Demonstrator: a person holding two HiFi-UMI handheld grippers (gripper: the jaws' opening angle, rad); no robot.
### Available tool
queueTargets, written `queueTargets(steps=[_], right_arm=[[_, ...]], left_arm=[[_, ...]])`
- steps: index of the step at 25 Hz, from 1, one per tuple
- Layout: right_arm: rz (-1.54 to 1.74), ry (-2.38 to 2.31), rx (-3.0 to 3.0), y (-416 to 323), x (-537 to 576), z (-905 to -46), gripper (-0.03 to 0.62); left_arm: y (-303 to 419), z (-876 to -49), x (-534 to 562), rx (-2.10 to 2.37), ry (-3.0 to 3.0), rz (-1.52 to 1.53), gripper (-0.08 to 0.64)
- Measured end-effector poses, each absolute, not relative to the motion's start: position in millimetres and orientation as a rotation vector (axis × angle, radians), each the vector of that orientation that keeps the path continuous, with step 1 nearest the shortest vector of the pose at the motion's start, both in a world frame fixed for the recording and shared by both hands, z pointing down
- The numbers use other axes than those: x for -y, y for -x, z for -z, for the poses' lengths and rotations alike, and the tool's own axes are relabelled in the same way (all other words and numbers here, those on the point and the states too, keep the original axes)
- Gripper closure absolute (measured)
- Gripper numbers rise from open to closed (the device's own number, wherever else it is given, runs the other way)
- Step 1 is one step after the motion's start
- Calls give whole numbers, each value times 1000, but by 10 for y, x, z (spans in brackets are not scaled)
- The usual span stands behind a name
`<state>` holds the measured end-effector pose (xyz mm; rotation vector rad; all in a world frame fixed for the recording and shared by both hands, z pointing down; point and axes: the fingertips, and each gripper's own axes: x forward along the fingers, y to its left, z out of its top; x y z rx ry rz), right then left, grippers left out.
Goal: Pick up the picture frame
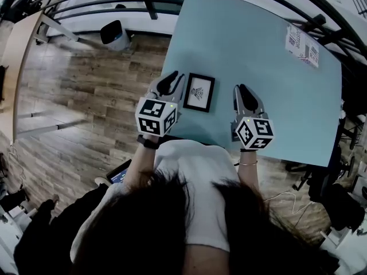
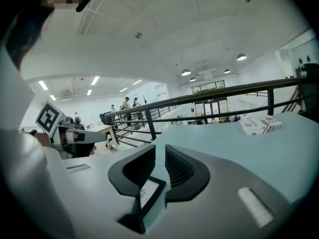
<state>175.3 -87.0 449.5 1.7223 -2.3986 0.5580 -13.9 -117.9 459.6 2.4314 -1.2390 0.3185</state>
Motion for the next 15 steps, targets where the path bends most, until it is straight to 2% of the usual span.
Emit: queueTargets(steps=[15], right_arm=[[-657,-1742,2342,-1699,1015,-4688,555]], left_arm=[[63,-4868,1376,1131,-2398,-381,476]])
